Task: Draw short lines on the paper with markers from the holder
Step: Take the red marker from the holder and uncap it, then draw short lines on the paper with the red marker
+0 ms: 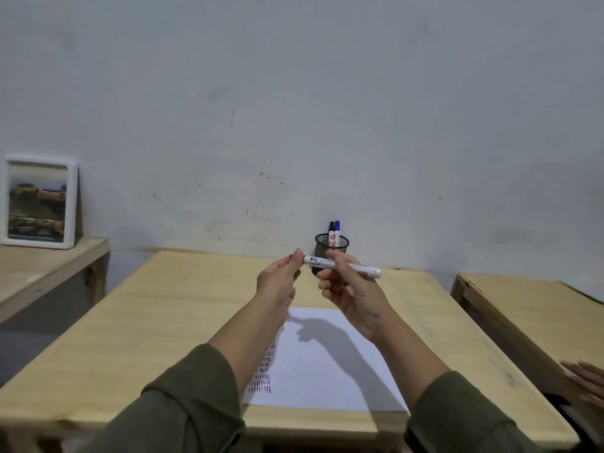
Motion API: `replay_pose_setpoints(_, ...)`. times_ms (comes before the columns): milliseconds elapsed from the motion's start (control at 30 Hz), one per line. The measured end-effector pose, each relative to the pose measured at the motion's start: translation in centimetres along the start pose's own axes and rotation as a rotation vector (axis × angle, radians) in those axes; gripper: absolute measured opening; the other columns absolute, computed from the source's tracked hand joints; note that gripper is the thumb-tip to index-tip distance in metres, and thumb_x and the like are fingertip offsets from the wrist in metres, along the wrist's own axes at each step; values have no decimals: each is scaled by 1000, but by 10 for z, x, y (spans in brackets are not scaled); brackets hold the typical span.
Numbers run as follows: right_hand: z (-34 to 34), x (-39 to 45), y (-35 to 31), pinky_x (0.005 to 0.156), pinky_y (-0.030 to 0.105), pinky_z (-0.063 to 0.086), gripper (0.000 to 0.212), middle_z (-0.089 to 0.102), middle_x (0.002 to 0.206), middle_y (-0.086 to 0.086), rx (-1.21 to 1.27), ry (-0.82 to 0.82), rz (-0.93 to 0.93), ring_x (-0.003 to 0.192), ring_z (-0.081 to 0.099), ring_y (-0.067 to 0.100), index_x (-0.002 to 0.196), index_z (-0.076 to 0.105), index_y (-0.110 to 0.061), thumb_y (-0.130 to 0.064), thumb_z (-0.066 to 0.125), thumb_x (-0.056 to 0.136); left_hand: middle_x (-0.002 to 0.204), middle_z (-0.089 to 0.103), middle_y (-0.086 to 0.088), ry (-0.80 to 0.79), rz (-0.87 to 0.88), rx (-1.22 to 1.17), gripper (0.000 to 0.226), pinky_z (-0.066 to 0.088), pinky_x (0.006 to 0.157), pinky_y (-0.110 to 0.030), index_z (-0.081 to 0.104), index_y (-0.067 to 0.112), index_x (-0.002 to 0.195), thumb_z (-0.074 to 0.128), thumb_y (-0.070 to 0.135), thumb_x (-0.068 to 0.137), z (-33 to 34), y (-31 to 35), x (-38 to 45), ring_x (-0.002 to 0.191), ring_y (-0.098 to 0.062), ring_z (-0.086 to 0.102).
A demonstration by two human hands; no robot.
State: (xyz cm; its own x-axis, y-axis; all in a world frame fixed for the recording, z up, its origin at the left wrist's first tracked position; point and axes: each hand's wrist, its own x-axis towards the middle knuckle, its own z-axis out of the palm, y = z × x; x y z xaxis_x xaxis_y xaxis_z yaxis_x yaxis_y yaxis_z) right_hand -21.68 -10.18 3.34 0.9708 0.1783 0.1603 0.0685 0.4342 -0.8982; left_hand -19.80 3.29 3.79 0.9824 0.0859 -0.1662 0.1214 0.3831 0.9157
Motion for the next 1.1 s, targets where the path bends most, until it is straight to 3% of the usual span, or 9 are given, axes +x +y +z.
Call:
replay_pose_setpoints(167, 9, -7, 9, 58, 17, 51, 20, 68, 68, 1, 61, 43, -23, 58, 61, 9, 102, 61, -13, -25, 45, 96, 87, 63, 14, -124, 44, -16, 9, 35, 81, -26, 63, 25, 90, 58, 33, 90, -1, -8, -12, 90, 1, 56)
replay_pose_setpoints(400, 14, -6, 4, 58, 18, 53, 20, 67, 62, 3, 234, 61, 15, 55, 62, 9, 93, 65, -13, -23, 49, 95, 106, 64, 23, -287, 86, -166, 22, 38, 82, -22, 61, 34, 104, 44, 22, 98, 1, -4, -15, 95, 9, 55)
replay_pose_setpoints(700, 12, -2, 9, 66, 20, 53, 19, 68, 68, 5, -12, -39, -87, 62, 64, 14, 99, 61, -8, -15, 44, 96, 65, 69, 20, -11, 93, -102, 10, 31, 66, -23, 68, 27, 82, 61, 30, 88, -2, -4, -5, 81, 0, 59)
replay_pose_setpoints(800, 6, -3, 14, 63, 20, 52, 18, 68, 66, 5, -17, -11, -94, 61, 63, 14, 98, 61, -7, -14, 45, 96, 81, 67, 13, 126, 92, -119, 27, 40, 96, -28, 70, 13, 101, 64, 34, 85, -15, 3, 0, 75, -1, 57)
replay_pose_setpoints(867, 0, -4, 17, 60, 20, 52, 17, 66, 65, 6, -20, 22, -75, 58, 61, 13, 98, 62, -8, -14, 47, 96, 81, 65, 13, 233, 134, 13, 25, 42, 100, -30, 71, 15, 98, 67, 35, 83, -31, 2, 4, 84, -7, 59)
replay_pose_setpoints(933, -6, -5, 21, 59, 20, 52, 15, 64, 65, 6, -39, 56, -46, 55, 59, 13, 100, 62, -10, -11, 49, 94, 81, 67, 10, 286, 175, 182, 18, 50, 70, -19, 70, 19, 93, 70, 33, 82, -47, -4, 5, 90, -11, 58)
replay_pose_setpoints(1000, -10, -5, 27, 58, 20, 51, 14, 63, 64, 6, -73, 80, -17, 55, 58, 12, 102, 61, -11, -8, 50, 93, 86, 70, 5, 312, 188, 380, 15, 44, 43, -12, 70, 20, 90, 72, 31, 79, -61, -16, 4, 86, -11, 60)
replay_pose_setpoints(1033, -11, -4, 30, 58, 20, 50, 13, 61, 64, 6, -87, 86, -3, 55, 57, 12, 101, 61, -10, -6, 51, 92, 88, 71, 5, 324, 190, 473, 12, 46, 43, -9, 71, 23, 86, 73, 31, 78, -68, -24, 5, 83, -11, 62)
replay_pose_setpoints(1100, -12, -4, 36, 57, 19, 49, 12, 59, 64, 5, -118, 93, 18, 55, 55, 12, 98, 62, -8, -4, 53, 91, 85, 73, 11, 368, 182, 657, 10, 55, 72, -21, 68, 28, 76, 75, 36, 74, -78, -38, 7, 76, -8, 65)
